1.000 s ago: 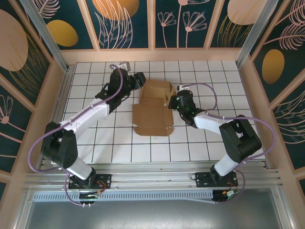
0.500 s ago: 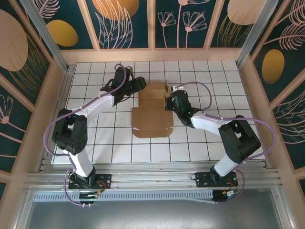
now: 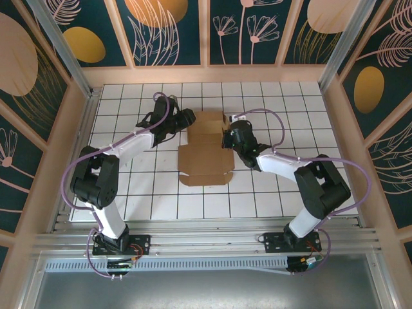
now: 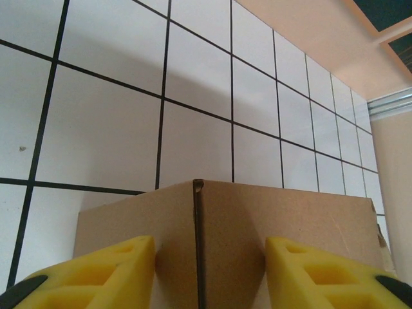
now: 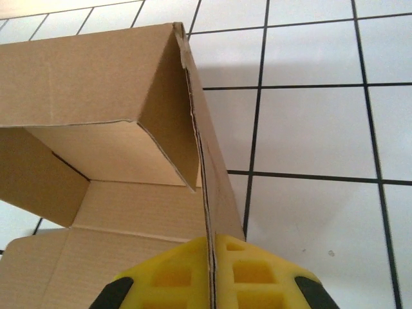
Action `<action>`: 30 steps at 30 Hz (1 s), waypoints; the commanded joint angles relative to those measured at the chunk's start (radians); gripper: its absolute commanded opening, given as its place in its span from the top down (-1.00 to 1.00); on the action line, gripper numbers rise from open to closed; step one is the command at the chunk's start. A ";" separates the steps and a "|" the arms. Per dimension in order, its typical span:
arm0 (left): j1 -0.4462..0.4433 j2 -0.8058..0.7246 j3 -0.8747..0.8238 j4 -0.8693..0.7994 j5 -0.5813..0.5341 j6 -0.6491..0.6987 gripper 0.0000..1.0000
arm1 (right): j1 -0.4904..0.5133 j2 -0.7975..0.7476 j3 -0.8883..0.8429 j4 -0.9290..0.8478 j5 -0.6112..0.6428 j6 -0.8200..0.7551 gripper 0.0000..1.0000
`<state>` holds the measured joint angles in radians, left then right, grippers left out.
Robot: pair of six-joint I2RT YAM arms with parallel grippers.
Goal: Fold the paper box
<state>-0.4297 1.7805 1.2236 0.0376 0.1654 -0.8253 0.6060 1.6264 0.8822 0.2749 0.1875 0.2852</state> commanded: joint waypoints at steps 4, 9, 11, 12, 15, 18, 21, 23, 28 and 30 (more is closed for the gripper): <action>0.000 0.022 -0.025 0.028 0.082 -0.034 0.09 | 0.012 0.070 0.029 0.094 -0.147 0.129 0.89; 0.000 0.013 -0.032 0.023 0.082 -0.027 0.09 | 0.011 0.128 0.045 0.187 -0.221 0.190 0.77; 0.000 0.007 -0.037 0.021 0.073 -0.023 0.09 | 0.011 0.135 0.055 0.189 -0.237 0.193 0.71; 0.000 0.004 -0.038 0.018 0.065 -0.019 0.09 | 0.009 0.132 0.056 0.187 -0.237 0.183 0.67; 0.000 0.002 -0.041 0.007 0.046 -0.006 0.08 | 0.005 0.098 0.038 0.182 -0.236 0.124 0.50; 0.000 0.002 -0.039 -0.003 0.031 0.011 0.08 | -0.008 0.048 0.014 0.153 -0.249 0.049 0.25; 0.000 0.004 -0.033 -0.020 0.011 0.029 0.08 | -0.026 -0.005 -0.003 0.103 -0.282 -0.016 0.03; 0.000 0.005 -0.030 -0.023 0.006 0.036 0.08 | -0.044 -0.043 -0.018 0.088 -0.331 -0.046 -0.05; 0.000 0.006 -0.026 -0.022 0.011 0.038 0.08 | -0.147 -0.130 -0.056 0.095 -0.536 -0.079 -0.13; 0.000 0.006 -0.024 -0.021 0.016 0.041 0.08 | -0.218 -0.166 -0.085 0.126 -0.627 -0.095 -0.14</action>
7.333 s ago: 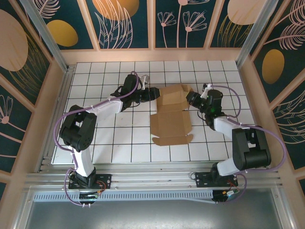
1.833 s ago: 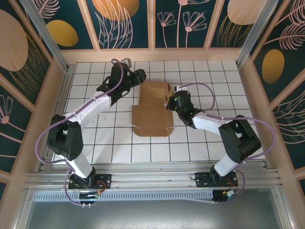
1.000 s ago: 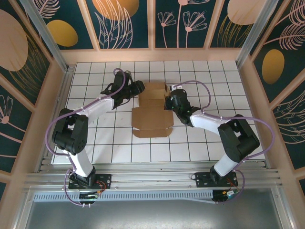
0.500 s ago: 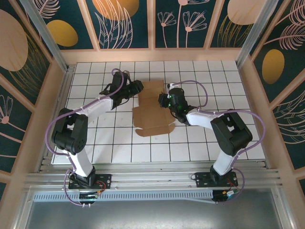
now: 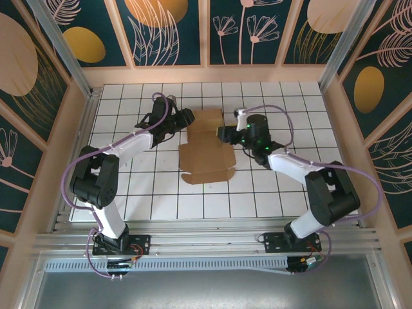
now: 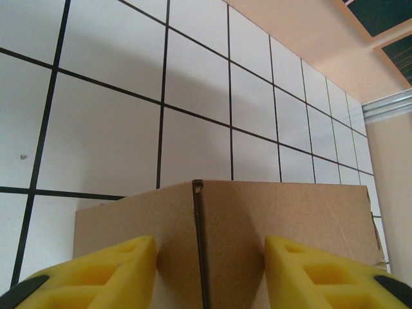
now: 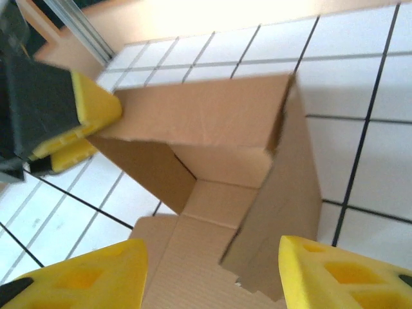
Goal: Fold the paper box
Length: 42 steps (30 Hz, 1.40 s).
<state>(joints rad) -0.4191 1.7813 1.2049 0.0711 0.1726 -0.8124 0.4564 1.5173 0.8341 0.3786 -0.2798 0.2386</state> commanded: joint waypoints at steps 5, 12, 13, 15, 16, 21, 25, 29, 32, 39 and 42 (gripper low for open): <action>-0.010 0.004 0.000 -0.056 0.025 0.043 0.08 | -0.205 -0.074 -0.075 0.035 -0.193 -0.272 -0.33; -0.010 -0.001 -0.001 -0.050 0.040 0.045 0.08 | -0.180 0.078 0.037 -0.162 -0.223 -0.697 -0.35; -0.010 -0.002 -0.002 -0.050 0.041 0.045 0.08 | -0.168 0.104 0.060 -0.181 -0.240 -0.708 -0.35; -0.010 -0.002 -0.002 -0.049 0.041 0.045 0.08 | -0.151 0.157 0.109 -0.204 -0.280 -0.699 -0.35; -0.010 0.000 -0.001 -0.048 0.042 0.045 0.08 | -0.142 0.182 0.140 -0.216 -0.292 -0.682 -0.35; -0.010 0.001 0.001 -0.051 0.044 0.053 0.08 | -0.118 0.307 0.269 -0.186 -0.267 -0.509 -0.35; -0.010 0.003 0.002 -0.048 0.059 0.061 0.08 | -0.114 0.385 0.357 -0.198 -0.229 -0.390 -0.33; -0.010 0.013 0.014 -0.051 0.076 0.067 0.08 | -0.088 0.447 0.415 -0.201 -0.194 -0.340 -0.25; -0.010 0.013 0.022 -0.064 0.085 0.078 0.08 | -0.059 0.475 0.435 -0.199 -0.117 -0.354 -0.16; -0.010 0.014 0.019 -0.065 0.090 0.083 0.08 | 0.017 0.492 0.436 -0.173 0.110 -0.371 0.09; -0.010 0.017 0.021 -0.061 0.097 0.080 0.08 | 0.043 0.494 0.416 -0.144 0.195 -0.386 0.24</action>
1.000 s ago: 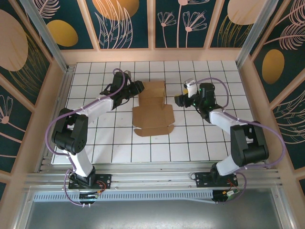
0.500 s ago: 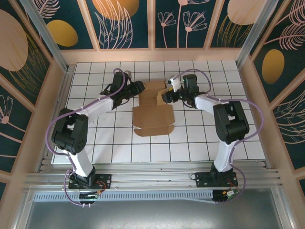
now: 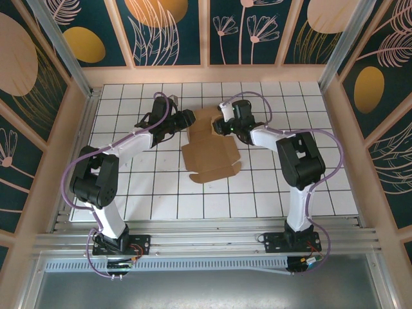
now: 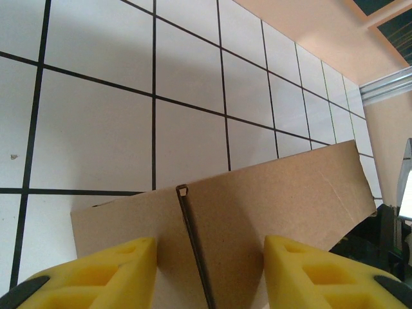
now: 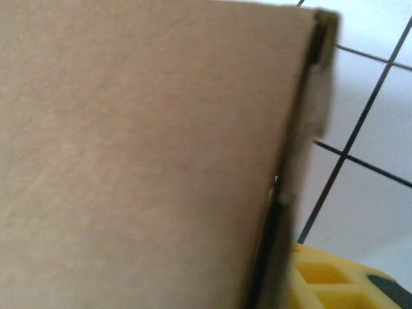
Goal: Fold the paper box
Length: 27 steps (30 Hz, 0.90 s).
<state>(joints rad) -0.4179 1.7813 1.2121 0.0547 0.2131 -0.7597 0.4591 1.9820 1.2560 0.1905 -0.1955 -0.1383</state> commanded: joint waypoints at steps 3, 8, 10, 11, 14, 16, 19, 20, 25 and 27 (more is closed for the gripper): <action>-0.012 0.015 0.016 -0.041 0.058 0.025 0.08 | 0.047 0.035 -0.012 0.060 0.168 -0.008 0.41; -0.012 0.015 0.021 -0.041 0.060 0.025 0.08 | 0.048 0.054 0.020 0.023 0.237 0.051 0.89; -0.012 0.015 0.020 -0.037 0.063 0.021 0.08 | 0.051 0.067 0.039 0.007 0.265 0.087 0.96; -0.012 0.014 0.018 -0.035 0.066 0.020 0.08 | 0.050 0.073 0.043 0.007 0.271 0.097 0.96; -0.012 0.010 0.014 -0.032 0.063 0.018 0.08 | 0.055 0.089 0.044 0.018 0.250 0.111 0.73; -0.012 0.007 0.009 -0.032 0.062 0.019 0.08 | 0.055 0.101 0.053 0.010 0.215 0.122 0.56; -0.012 0.004 0.004 -0.029 0.063 0.018 0.08 | 0.053 0.114 0.054 0.014 0.169 0.161 0.62; -0.012 0.005 0.000 -0.026 0.063 0.016 0.08 | 0.052 0.118 0.051 0.023 0.162 0.175 0.65; -0.012 0.005 -0.006 -0.019 0.065 0.013 0.08 | 0.055 0.125 0.040 0.051 0.184 0.195 1.00; -0.012 0.001 -0.009 -0.019 0.059 0.008 0.08 | 0.055 0.118 0.031 0.057 0.206 0.190 1.00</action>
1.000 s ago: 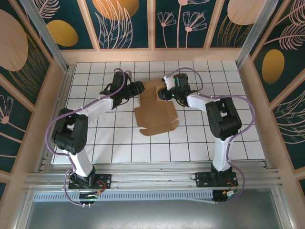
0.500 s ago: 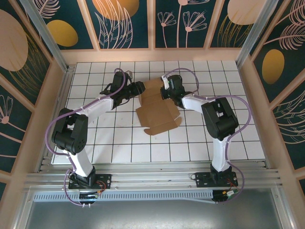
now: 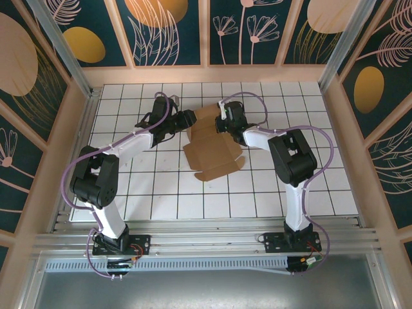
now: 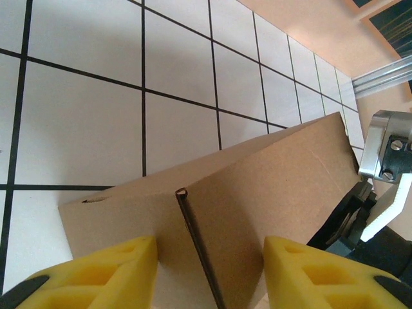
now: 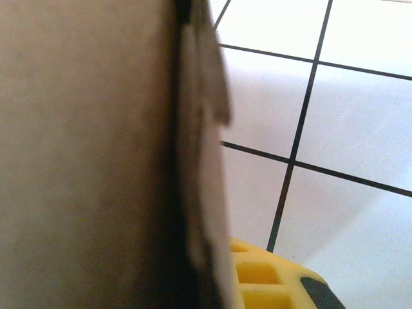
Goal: Fold the paper box
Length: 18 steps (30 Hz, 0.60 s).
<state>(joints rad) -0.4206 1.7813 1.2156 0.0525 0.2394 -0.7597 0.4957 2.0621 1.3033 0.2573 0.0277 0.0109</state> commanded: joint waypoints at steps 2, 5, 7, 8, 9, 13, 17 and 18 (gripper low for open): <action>-0.009 -0.006 -0.017 -0.014 0.022 0.001 0.07 | 0.018 0.024 -0.032 -0.001 0.014 0.033 1.00; -0.009 -0.023 -0.021 -0.005 0.006 -0.013 0.01 | 0.017 0.008 -0.054 0.011 0.013 0.019 0.63; -0.009 -0.032 -0.022 0.000 -0.005 -0.020 -0.01 | 0.017 0.007 -0.055 0.007 0.007 0.013 0.61; -0.009 -0.038 -0.023 0.002 -0.010 -0.024 -0.02 | 0.017 0.008 -0.054 0.004 0.005 0.011 0.61; -0.009 -0.043 -0.024 0.004 -0.016 -0.027 -0.03 | 0.017 0.009 -0.052 -0.001 0.000 0.006 0.71; -0.009 -0.099 -0.038 0.014 -0.031 -0.041 -0.08 | 0.012 -0.016 -0.069 0.000 -0.008 -0.031 1.00; -0.009 -0.213 -0.064 0.014 -0.107 -0.023 -0.28 | -0.007 -0.097 -0.095 -0.008 -0.035 -0.136 1.00; -0.009 -0.251 -0.072 0.016 -0.134 -0.008 -0.37 | -0.013 -0.126 -0.103 -0.015 -0.038 -0.193 1.00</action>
<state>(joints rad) -0.4267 1.6451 1.1542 0.0471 0.1757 -0.7795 0.4965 2.0151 1.2285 0.2970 0.0166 -0.0708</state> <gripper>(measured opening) 0.661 0.087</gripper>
